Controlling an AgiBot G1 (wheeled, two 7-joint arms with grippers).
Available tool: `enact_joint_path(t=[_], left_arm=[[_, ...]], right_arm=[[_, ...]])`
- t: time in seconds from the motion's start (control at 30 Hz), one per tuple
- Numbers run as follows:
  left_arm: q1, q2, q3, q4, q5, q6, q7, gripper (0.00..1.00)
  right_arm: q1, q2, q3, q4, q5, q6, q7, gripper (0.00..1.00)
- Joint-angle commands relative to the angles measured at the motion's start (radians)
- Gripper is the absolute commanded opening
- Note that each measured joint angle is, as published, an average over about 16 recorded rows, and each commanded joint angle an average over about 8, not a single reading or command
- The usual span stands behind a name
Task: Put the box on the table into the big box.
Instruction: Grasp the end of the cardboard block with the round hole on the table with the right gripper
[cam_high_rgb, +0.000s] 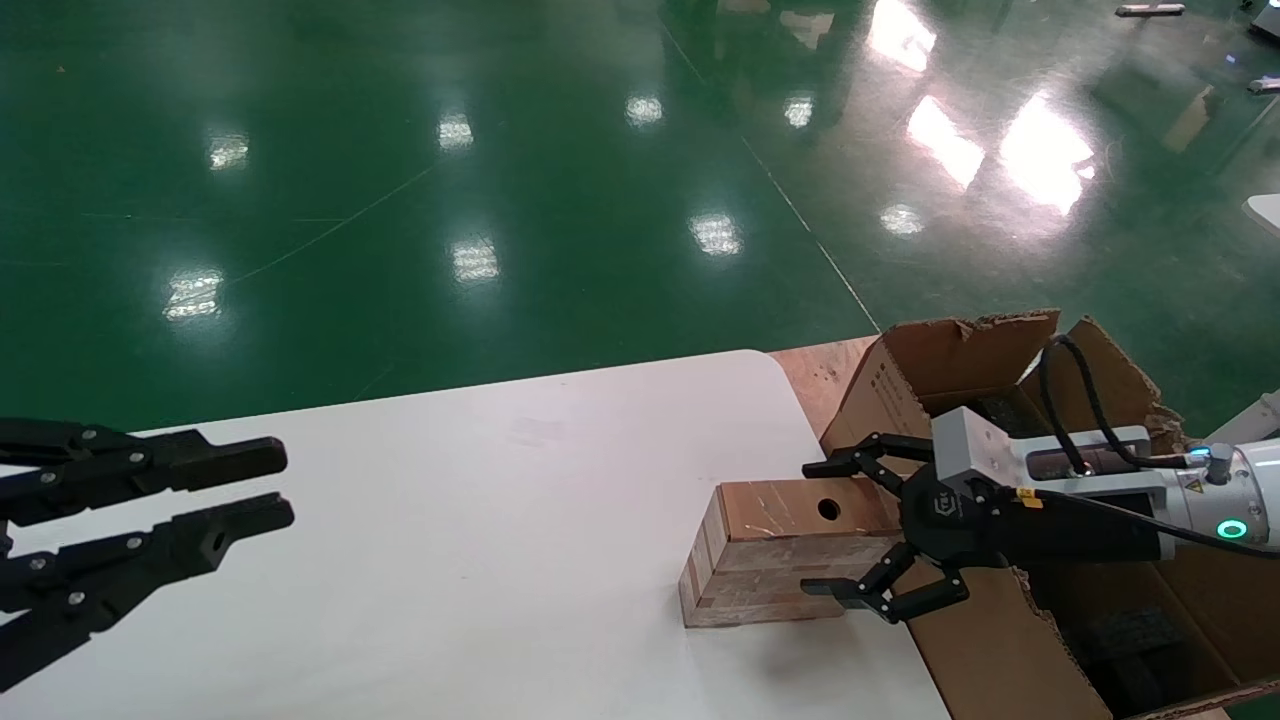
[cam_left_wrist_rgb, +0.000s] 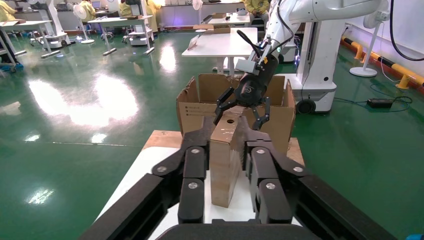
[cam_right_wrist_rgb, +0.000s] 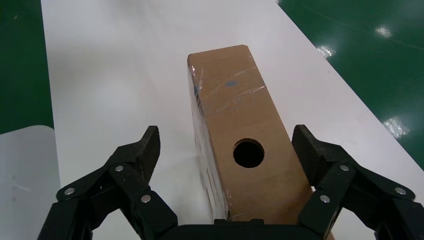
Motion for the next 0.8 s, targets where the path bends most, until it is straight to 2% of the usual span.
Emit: enact_joint_path(t=[0.03,0.7,0.77,0.8], left_arm=[[0.0,0.0,0.0,0.0,0.0,0.0,0.0,1.0],[0.0,0.0,0.0,0.0,0.0,0.0,0.0,1.0],[0.0,0.0,0.0,0.0,0.0,0.0,0.0,0.91],[0.0,0.0,0.0,0.0,0.0,0.0,0.0,0.8]], right_arm=[[0.0,0.0,0.001,0.001,-0.001,0.0,0.0,0.0],[-0.002,0.0,0.003,0.002,-0.003,0.0,-0.002,0.0],[-0.002,0.0,0.003,0.003,-0.003,0.002,-0.002,0.0],[-0.003,0.0,0.003,0.004,-0.003,0.004,-0.001,0.0]])
